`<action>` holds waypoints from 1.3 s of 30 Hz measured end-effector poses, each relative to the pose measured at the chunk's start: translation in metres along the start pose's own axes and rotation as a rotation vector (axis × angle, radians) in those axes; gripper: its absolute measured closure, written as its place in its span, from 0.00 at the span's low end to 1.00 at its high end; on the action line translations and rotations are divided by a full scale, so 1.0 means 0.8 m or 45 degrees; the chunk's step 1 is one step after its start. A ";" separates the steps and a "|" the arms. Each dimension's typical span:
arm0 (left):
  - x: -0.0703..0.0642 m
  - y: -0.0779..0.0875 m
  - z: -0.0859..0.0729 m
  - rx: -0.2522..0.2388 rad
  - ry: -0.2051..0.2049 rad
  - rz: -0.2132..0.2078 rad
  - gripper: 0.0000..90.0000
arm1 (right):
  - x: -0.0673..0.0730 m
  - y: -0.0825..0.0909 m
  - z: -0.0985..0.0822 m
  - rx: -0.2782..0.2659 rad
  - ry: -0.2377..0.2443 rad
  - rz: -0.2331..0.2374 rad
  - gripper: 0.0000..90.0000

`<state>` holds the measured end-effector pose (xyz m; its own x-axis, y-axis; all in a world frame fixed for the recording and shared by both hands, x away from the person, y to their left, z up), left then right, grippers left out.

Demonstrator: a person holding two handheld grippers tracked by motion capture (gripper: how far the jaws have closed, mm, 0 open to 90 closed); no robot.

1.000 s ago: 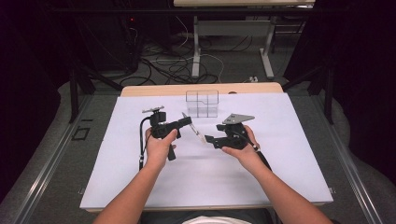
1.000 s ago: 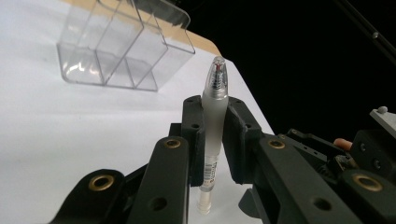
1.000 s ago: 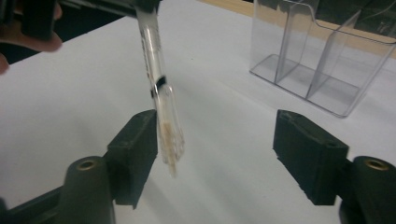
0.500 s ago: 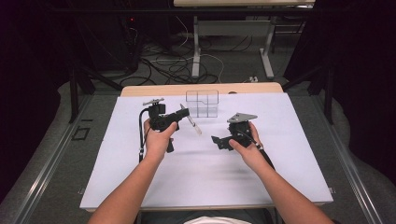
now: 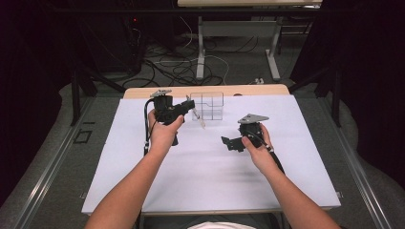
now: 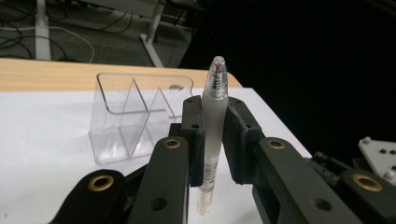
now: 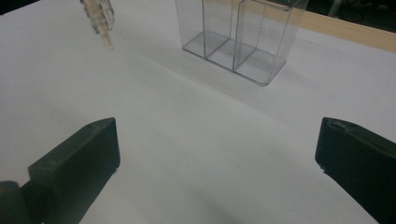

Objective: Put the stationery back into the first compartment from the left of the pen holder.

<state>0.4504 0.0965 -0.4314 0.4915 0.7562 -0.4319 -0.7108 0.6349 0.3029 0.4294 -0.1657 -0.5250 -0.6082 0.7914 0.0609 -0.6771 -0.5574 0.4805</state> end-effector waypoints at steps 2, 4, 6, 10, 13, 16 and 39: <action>-0.001 -0.001 0.005 -0.010 -0.007 0.002 0.88 | -0.001 0.000 -0.001 0.002 -0.021 0.002 0.00; -0.002 -0.002 0.011 -0.015 -0.017 0.008 0.88 | -0.003 0.001 -0.001 0.007 -0.012 -0.005 0.00; -0.002 -0.003 0.016 -0.031 -0.025 0.016 0.88 | -0.005 0.002 -0.001 0.011 -0.002 -0.004 0.00; -0.002 -0.005 0.028 -0.045 -0.045 0.040 0.88 | -0.008 0.003 -0.003 0.012 -0.011 -0.009 0.00; -0.001 -0.006 0.036 -0.050 -0.047 0.051 0.88 | -0.008 0.002 -0.005 0.027 -0.023 -0.009 0.00; -0.001 -0.008 0.044 -0.069 -0.058 0.068 0.88 | -0.009 0.000 -0.007 0.035 -0.008 -0.005 0.00; -0.004 -0.043 0.076 -0.160 -0.138 0.235 0.88 | -0.014 0.002 -0.013 0.053 -0.051 0.001 0.01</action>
Point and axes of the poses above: each handheld gripper's, and its own axes: y roughly backward along the jaws, z roughly out of its top, x roughly to its left, the point moved 2 cm from there along -y, roughly forward along the jaws, and after that the axes turned 4 degrees about -x, right-handed, at the moved point
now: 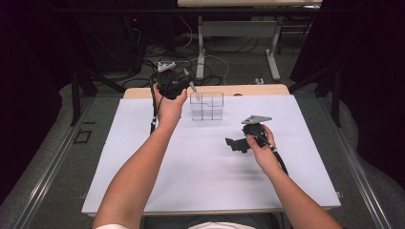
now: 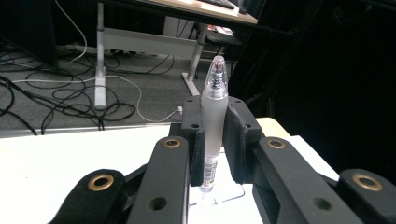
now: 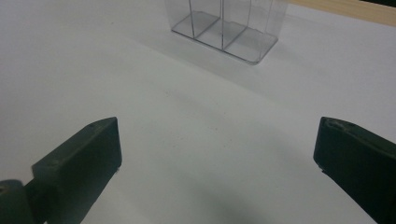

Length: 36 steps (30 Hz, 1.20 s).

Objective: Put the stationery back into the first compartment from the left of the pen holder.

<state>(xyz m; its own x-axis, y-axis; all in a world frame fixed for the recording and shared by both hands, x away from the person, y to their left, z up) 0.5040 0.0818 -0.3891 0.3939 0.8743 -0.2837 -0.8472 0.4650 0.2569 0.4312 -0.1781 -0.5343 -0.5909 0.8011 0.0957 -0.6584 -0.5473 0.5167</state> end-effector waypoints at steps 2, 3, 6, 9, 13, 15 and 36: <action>-0.001 -0.004 -0.001 -0.001 -0.021 0.023 0.88 | 0.000 0.000 0.000 0.000 0.000 0.000 0.01; -0.001 -0.006 -0.001 -0.001 -0.029 0.031 0.88 | 0.000 0.000 0.000 0.000 -0.004 0.000 0.01; -0.002 -0.012 -0.003 0.000 -0.020 0.042 0.88 | 0.000 0.001 0.000 -0.002 -0.004 0.001 0.01; -0.002 -0.015 -0.004 0.001 -0.022 0.051 0.88 | -0.001 0.001 -0.001 0.000 0.002 0.003 0.01; 0.002 -0.024 -0.008 0.005 -0.024 0.059 0.88 | -0.001 0.001 -0.001 -0.007 -0.002 0.004 0.01; 0.006 -0.028 -0.009 0.010 -0.011 0.066 0.88 | -0.002 0.001 -0.001 -0.007 0.007 0.003 0.01; 0.026 -0.048 -0.027 0.094 -0.008 0.118 0.88 | -0.001 0.000 -0.003 0.008 -0.002 0.005 0.01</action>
Point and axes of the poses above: each handheld gripper's, and its own axes: y roughly backward along the jaws, z roughly out of its top, x roughly to its left, the point moved 2 cm from there along -y, roughly forward along the jaws, and after that the axes turned 4 degrees about -x, right-handed, at the moved point
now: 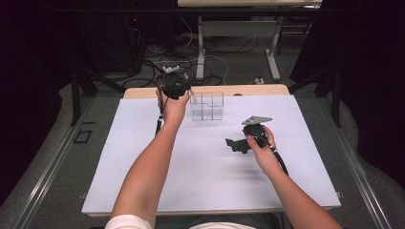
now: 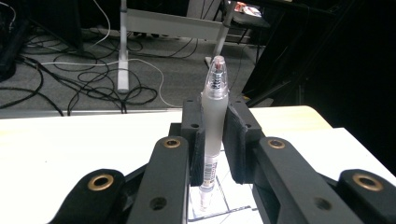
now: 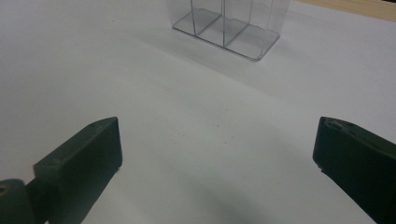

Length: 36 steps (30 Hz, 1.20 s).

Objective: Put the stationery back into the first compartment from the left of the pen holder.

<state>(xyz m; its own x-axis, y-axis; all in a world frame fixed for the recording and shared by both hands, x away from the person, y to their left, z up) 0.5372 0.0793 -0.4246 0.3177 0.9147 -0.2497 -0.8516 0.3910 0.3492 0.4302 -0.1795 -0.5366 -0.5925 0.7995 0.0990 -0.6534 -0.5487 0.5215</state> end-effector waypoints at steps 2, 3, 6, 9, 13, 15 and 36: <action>0.000 -0.001 -0.001 0.005 -0.009 0.007 0.88 | 0.000 0.000 0.000 0.000 0.000 0.001 0.01; 0.000 -0.002 -0.001 0.007 -0.012 0.010 0.88 | 0.000 0.000 0.000 -0.001 0.003 0.003 0.01; 0.000 -0.004 -0.003 0.014 -0.014 0.012 0.88 | 0.001 0.000 0.000 -0.004 0.009 0.002 0.01; 0.000 -0.007 -0.006 0.016 -0.019 0.014 0.88 | 0.002 0.000 0.000 0.006 0.002 0.008 0.01; 0.002 -0.011 -0.012 0.024 -0.008 0.019 0.88 | 0.003 0.000 0.000 0.006 0.006 0.011 0.01; 0.003 -0.011 -0.014 0.032 -0.002 0.019 0.88 | 0.003 -0.001 0.000 0.005 0.006 0.010 0.01; 0.011 0.027 -0.017 0.035 -0.103 -0.073 0.49 | 0.003 -0.003 -0.002 0.024 0.009 0.008 0.02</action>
Point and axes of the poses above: each handheld gripper's, and its own axes: y roughly backward along the jaws, z roughly out of its top, x roughly to its left, the point moved 2 cm from there along -y, roughly forward along the jaws, and after that the axes turned 4 degrees about -x, right-handed, at the moved point
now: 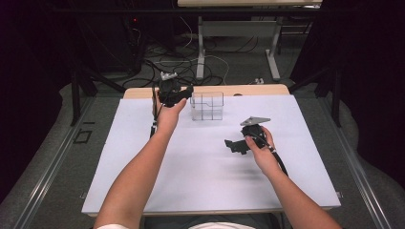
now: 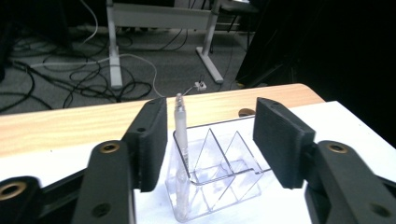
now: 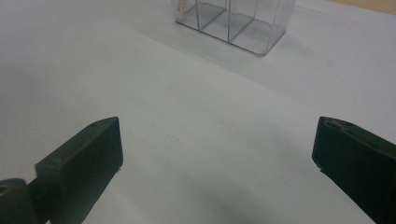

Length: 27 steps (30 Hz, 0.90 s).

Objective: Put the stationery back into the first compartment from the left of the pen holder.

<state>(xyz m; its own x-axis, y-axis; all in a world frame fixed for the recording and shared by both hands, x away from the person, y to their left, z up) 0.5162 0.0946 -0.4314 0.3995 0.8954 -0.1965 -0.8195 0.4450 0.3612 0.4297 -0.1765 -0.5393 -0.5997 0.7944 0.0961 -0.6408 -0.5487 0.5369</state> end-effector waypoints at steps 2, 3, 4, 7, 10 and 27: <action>-0.001 0.006 0.001 0.006 -0.006 -0.022 0.44 | 0.001 0.000 0.001 -0.007 0.005 0.006 0.02; -0.001 0.009 0.001 0.008 -0.006 -0.038 0.42 | 0.001 0.000 0.001 -0.004 0.002 0.004 0.02; -0.002 0.012 0.001 0.009 -0.007 -0.054 0.41 | 0.001 0.000 0.001 -0.008 0.015 0.002 0.02; -0.004 0.022 -0.001 0.028 -0.040 -0.103 0.39 | 0.002 0.001 0.002 -0.005 0.001 0.009 0.02; -0.006 0.031 -0.006 0.023 -0.040 -0.139 0.35 | 0.000 0.002 0.002 -0.013 0.006 0.005 0.02; -0.008 0.077 -0.064 0.150 -0.139 -0.215 0.04 | 0.000 0.003 0.003 -0.013 -0.002 0.012 0.02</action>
<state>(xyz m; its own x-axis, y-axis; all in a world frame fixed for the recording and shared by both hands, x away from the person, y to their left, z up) 0.4423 0.1154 -0.4546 0.5739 0.8019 -0.1659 -0.6862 0.5815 0.4371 0.4291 -0.1773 -0.5361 -0.6050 0.7896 0.1024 -0.6399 -0.5588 0.5276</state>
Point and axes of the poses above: each handheld gripper's, and its own axes: y roughly backward along the jaws, z roughly out of its top, x roughly to its left, the point moved 2 cm from there along -y, roughly forward along the jaws, and after that the axes turned 4 degrees about -x, right-handed, at the moved point
